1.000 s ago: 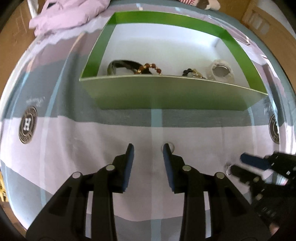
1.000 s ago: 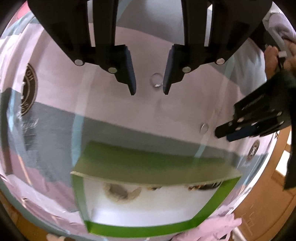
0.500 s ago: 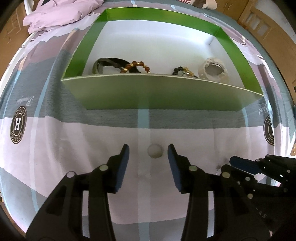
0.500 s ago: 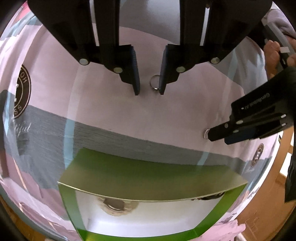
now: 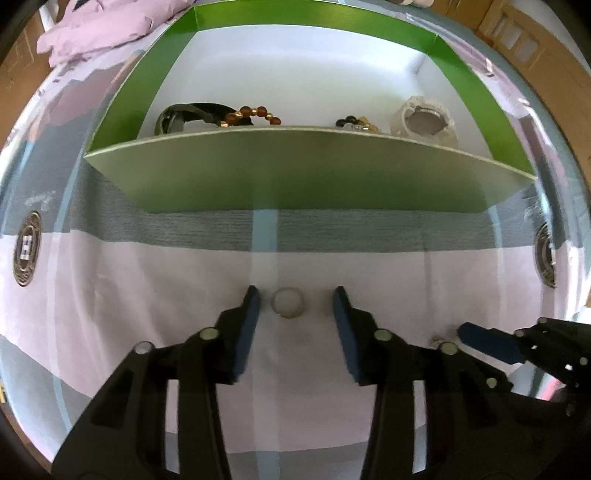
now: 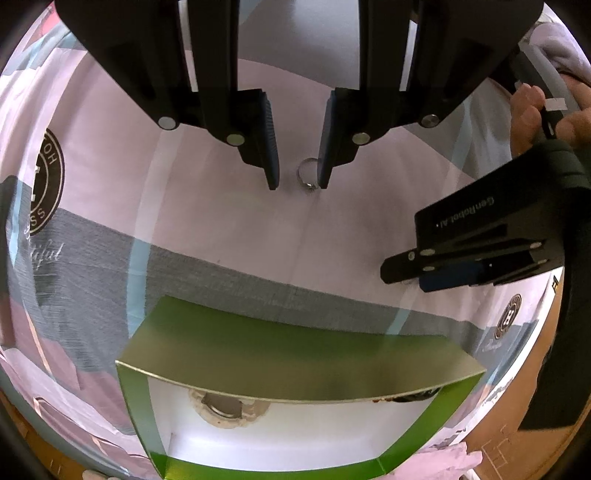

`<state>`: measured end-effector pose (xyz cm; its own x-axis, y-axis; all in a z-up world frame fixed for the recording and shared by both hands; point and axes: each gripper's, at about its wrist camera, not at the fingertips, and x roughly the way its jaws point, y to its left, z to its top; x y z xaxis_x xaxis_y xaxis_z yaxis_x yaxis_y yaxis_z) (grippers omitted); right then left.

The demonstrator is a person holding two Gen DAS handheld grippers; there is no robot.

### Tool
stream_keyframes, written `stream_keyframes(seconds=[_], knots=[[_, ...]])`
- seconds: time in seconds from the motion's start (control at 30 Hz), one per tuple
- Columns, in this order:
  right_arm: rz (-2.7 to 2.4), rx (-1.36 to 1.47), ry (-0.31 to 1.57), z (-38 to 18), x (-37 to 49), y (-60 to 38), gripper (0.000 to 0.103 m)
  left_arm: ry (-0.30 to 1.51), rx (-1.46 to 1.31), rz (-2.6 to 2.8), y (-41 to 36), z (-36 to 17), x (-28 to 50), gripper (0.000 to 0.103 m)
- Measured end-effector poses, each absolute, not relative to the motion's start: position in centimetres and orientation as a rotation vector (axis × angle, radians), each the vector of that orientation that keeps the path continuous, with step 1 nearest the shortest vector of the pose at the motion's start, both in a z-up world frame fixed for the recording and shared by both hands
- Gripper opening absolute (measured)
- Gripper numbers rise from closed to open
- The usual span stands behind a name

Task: Organize jewelry
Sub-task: 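Reach the left tool to the small round ring while the right tool reaches the plain silver ring, then close the left tool on the round ring while the right tool grasps the silver ring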

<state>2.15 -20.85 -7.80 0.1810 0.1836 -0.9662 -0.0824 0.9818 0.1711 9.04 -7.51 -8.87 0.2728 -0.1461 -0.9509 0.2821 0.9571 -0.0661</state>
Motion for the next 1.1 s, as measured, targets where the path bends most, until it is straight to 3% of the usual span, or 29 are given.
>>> stream_keyframes(seconds=[0.4, 0.57, 0.7, 1.1], knots=[[0.182, 0.025, 1.386, -8.7, 2.3, -19.2, 0.027, 1.261, 0.132, -0.304, -8.4, -9.1, 7.9, 0.033], [0.177, -0.004, 1.379, -8.8, 2.4, -18.6, 0.027, 1.253, 0.150, -0.297, -8.9, -9.2, 7.5, 0.024], [0.170, 0.012, 1.373, -8.7, 2.4, -18.6, 0.010, 1.255, 0.140, -0.292, -8.7, -9.1, 7.8, 0.019], [0.162, 0.137, 1.349, -7.4, 3.1, -21.3, 0.011, 1.266, 0.102, -0.301, -7.4, -8.6, 8.6, 0.023]])
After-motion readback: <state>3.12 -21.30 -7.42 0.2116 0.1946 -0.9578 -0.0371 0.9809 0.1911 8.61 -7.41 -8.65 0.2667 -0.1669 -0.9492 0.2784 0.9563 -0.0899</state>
